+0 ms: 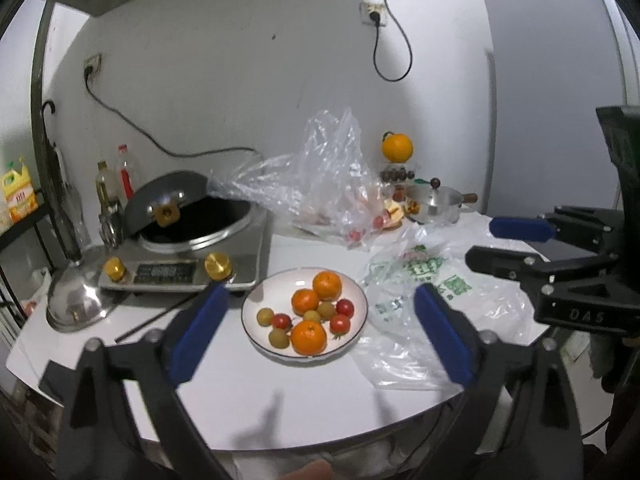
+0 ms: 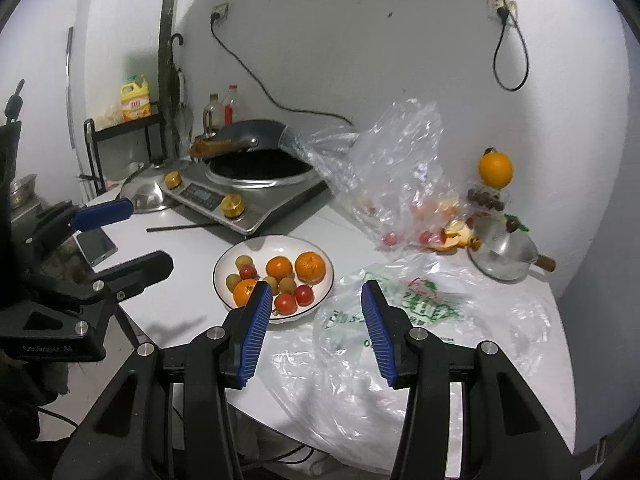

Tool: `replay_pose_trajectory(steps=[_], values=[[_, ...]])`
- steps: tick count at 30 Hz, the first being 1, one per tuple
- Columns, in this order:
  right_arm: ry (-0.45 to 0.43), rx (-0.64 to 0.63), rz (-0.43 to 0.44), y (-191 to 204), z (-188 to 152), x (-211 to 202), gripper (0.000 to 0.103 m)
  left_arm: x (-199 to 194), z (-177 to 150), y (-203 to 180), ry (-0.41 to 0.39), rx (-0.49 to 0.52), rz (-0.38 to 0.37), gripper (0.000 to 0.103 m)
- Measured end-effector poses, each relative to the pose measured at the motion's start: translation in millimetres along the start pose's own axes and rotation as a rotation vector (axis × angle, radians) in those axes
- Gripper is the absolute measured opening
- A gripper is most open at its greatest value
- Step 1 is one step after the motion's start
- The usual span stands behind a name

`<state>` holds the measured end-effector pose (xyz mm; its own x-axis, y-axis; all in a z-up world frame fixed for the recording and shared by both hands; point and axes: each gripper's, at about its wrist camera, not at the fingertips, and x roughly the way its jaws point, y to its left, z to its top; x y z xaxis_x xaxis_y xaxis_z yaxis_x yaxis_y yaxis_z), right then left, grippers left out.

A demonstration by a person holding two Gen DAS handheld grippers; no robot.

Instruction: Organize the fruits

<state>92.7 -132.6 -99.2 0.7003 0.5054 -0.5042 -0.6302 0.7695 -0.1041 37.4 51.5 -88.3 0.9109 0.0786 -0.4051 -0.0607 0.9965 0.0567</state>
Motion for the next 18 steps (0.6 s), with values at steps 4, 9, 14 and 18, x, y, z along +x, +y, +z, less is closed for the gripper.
replay_pose_trajectory(steps=[4,9,14,18], values=[[-0.041,0.005,-0.027,-2.6,6.3,-18.6,0.057,-17.6,11.5,-4.3,-0.049,0.006,0.003,0.097],[-0.093,0.005,-0.043,-4.1,14.1,-41.4,0.057,-36.8,24.3,-8.7,-0.101,0.015,0.025,0.1],[-0.143,0.0,-0.06,-6.0,22.6,-62.6,0.057,-53.5,35.9,-12.1,-0.146,0.014,0.023,0.102],[-0.182,-0.007,-0.075,-6.9,29.3,-78.3,0.057,-64.4,45.0,-13.9,-0.174,0.009,0.021,0.102]])
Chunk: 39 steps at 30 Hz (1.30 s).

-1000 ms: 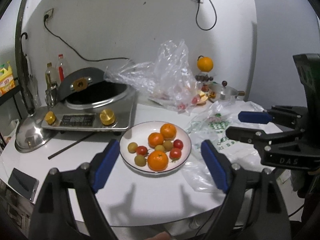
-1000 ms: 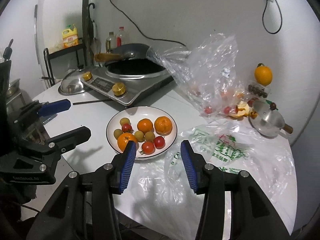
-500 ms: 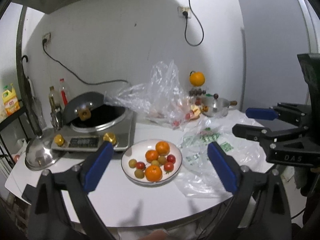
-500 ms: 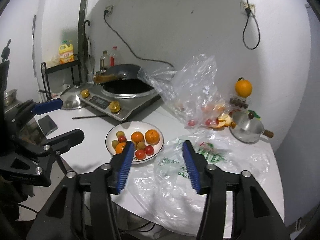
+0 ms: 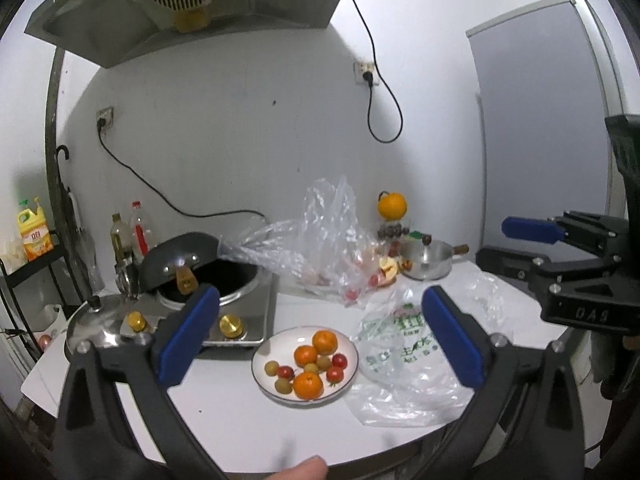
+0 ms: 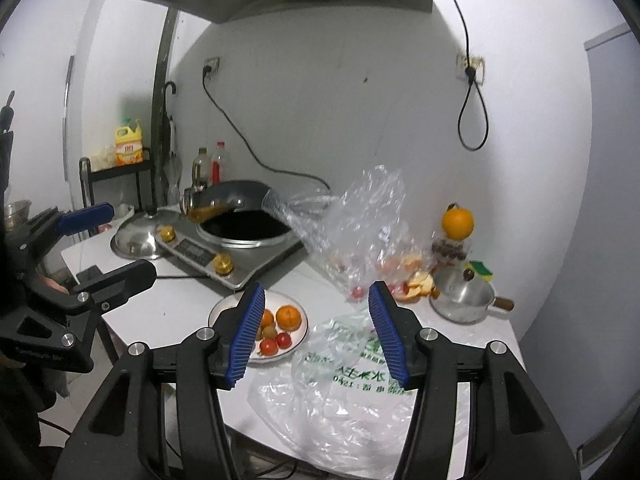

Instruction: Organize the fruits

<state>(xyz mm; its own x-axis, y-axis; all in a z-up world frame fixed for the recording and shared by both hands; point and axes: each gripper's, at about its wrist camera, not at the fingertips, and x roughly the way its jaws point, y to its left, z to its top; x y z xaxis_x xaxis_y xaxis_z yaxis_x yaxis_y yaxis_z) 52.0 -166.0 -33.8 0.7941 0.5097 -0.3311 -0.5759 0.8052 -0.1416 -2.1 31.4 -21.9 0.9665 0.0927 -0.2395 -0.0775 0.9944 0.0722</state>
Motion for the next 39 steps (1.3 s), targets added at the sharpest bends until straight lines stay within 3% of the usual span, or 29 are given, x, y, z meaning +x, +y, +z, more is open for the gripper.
replay_pose_trajectory(steps=[12,39], values=[[-0.096,-0.018,-0.019,-0.1,21.9,-27.9,0.064,-15.1,32.4,-1.8,-0.045,-0.052,0.036,0.102],[-0.224,-0.011,-0.094,-13.1,56.3,-68.2,0.066,-50.4,84.2,-23.5,-0.196,-0.011,0.026,0.102]])
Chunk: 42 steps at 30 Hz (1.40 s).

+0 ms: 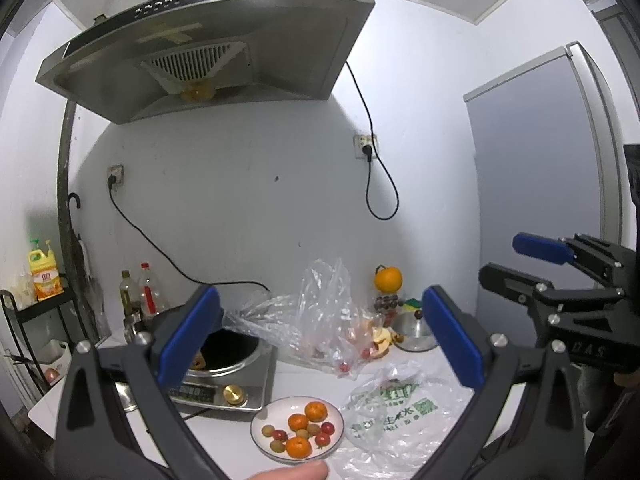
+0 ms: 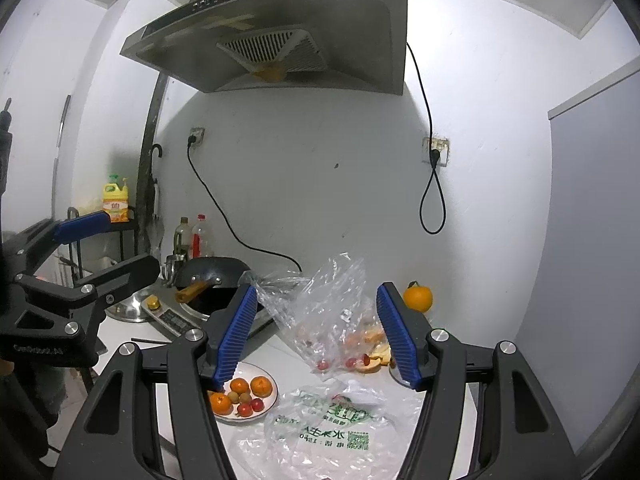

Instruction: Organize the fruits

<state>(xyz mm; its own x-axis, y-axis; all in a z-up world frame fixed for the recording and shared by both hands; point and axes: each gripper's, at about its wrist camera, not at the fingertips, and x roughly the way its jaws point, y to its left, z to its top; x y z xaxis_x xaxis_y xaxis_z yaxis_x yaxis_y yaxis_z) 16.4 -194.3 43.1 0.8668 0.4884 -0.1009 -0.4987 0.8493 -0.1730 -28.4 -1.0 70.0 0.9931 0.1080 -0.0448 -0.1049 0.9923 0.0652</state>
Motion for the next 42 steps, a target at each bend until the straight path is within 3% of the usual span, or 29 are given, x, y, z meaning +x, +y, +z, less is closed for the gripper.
replay_pose_trajectory(steps=[42], values=[[0.023,0.005,-0.006,-2.6,-0.6,9.3,0.066,3.4,-7.0,7.1,0.012,-0.014,-0.003,0.102]])
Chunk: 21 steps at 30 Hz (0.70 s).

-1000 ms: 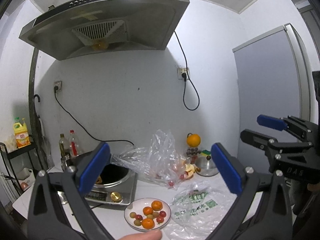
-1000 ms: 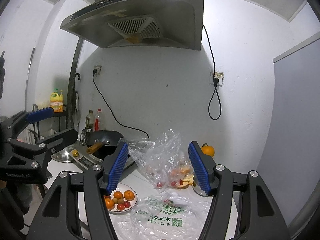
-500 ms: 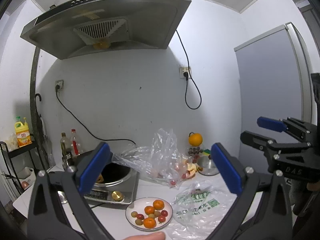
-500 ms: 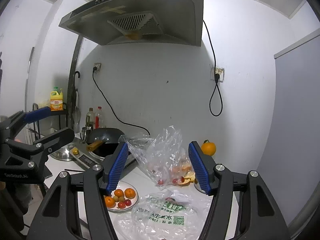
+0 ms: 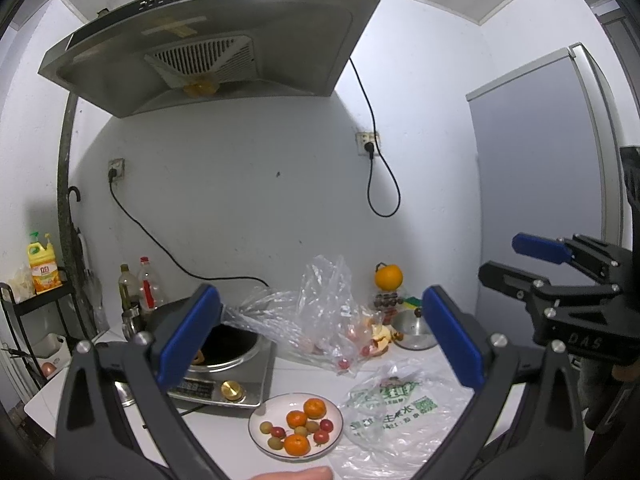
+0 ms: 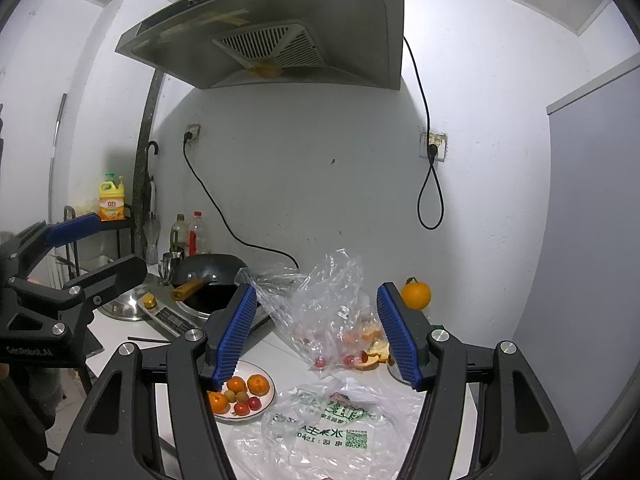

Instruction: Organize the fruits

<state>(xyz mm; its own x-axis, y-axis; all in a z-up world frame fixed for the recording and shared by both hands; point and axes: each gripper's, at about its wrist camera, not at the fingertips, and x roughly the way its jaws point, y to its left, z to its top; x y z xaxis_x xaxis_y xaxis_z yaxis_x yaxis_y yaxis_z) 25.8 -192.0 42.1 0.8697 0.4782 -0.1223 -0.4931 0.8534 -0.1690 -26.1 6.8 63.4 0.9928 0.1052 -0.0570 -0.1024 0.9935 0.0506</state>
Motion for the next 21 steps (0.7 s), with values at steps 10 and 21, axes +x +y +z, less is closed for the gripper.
replay_pose_trajectory(steps=[10,21], values=[[0.005,-0.007,0.002,0.5,-0.8,1.4,0.066,0.6,-1.2,-0.3,0.001,0.002,-0.002,0.102],[0.006,-0.011,0.003,1.2,-1.4,2.2,0.066,1.6,-2.3,-1.4,0.002,0.001,-0.005,0.102]])
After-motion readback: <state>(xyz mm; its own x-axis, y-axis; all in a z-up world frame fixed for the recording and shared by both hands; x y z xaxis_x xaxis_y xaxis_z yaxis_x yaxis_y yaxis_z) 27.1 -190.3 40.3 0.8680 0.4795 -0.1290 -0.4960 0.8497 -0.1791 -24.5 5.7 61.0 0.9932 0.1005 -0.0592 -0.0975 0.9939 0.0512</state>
